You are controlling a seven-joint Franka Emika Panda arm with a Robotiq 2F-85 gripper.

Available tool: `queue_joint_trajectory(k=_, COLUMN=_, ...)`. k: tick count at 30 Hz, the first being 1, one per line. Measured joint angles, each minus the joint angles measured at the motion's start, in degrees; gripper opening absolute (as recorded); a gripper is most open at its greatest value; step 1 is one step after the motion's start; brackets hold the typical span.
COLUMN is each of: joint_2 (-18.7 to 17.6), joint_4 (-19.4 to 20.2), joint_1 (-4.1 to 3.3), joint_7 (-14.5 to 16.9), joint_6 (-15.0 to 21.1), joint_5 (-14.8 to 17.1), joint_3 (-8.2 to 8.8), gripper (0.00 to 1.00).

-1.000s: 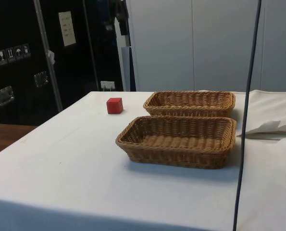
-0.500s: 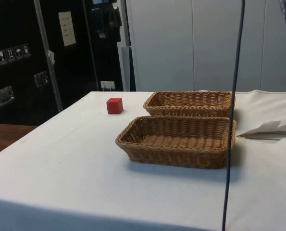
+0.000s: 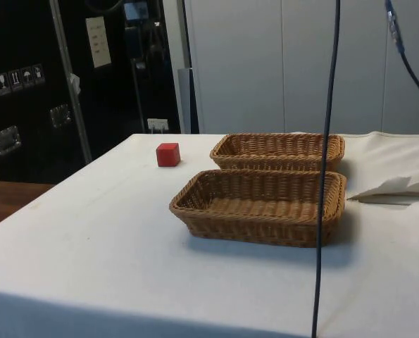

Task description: Pick up the red cube and place it into the right basket.

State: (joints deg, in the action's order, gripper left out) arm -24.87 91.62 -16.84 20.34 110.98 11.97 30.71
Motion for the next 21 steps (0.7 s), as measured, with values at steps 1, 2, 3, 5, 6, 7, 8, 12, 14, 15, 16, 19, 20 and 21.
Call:
queue_joint_trajectory(k=1, joint_2=-0.2, joint_4=0.3, joint_1=0.00, joint_7=0.7, joint_6=0.8, joint_5=0.1, joint_3=-0.06, gripper=1.00)
queue_joint_trajectory(k=2, joint_2=-0.3, joint_4=0.4, joint_1=0.00, joint_7=1.1, joint_6=1.3, joint_5=0.1, joint_3=-0.06, gripper=1.00)
queue_joint_trajectory(k=3, joint_2=-0.5, joint_4=0.5, joint_1=0.00, joint_7=1.5, joint_6=1.7, joint_5=0.1, joint_3=-0.06, gripper=1.00)
queue_joint_trajectory(k=5, joint_2=-0.6, joint_4=0.6, joint_1=0.00, joint_7=1.9, joint_6=2.1, joint_5=0.2, joint_3=-0.06, gripper=1.00)
queue_joint_trajectory(k=6, joint_2=-0.7, joint_4=0.7, joint_1=0.00, joint_7=2.4, joint_6=2.5, joint_5=0.2, joint_3=-0.11, gripper=1.00)
queue_joint_trajectory(k=7, joint_2=-0.9, joint_4=0.9, joint_1=0.00, joint_7=2.8, joint_6=2.9, joint_5=0.3, joint_3=-0.11, gripper=1.00)
queue_joint_trajectory(k=8, joint_2=-1.0, joint_4=1.1, joint_1=0.00, joint_7=3.6, joint_6=3.7, joint_5=0.3, joint_3=-0.17, gripper=1.00)
queue_joint_trajectory(k=12, joint_2=-1.1, joint_4=1.7, joint_1=-0.06, joint_7=4.8, joint_6=5.0, joint_5=0.5, joint_3=-0.23, gripper=1.00)
queue_joint_trajectory(k=14, joint_2=-1.4, joint_4=2.5, joint_1=-0.06, joint_7=6.2, joint_6=6.4, joint_5=0.7, joint_3=-0.29, gripper=1.00)
queue_joint_trajectory(k=15, joint_2=-1.5, joint_4=2.7, joint_1=-0.06, joint_7=6.8, joint_6=6.9, joint_5=0.8, joint_3=-0.29, gripper=1.00)
queue_joint_trajectory(k=16, joint_2=-1.6, joint_4=3.0, joint_1=0.00, joint_7=7.3, joint_6=7.4, joint_5=1.0, joint_3=-0.23, gripper=1.00)
queue_joint_trajectory(k=19, joint_2=-2.1, joint_4=4.0, joint_1=0.17, joint_7=9.1, joint_6=9.0, joint_5=1.7, joint_3=0.00, gripper=1.00)
queue_joint_trajectory(k=20, joint_2=-2.3, joint_4=4.2, joint_1=0.29, joint_7=9.7, joint_6=9.6, joint_5=2.0, joint_3=0.11, gripper=1.00)
queue_joint_trajectory(k=21, joint_2=-2.3, joint_4=4.2, joint_1=0.29, joint_7=9.7, joint_6=9.6, joint_5=2.0, joint_3=0.11, gripper=1.00)
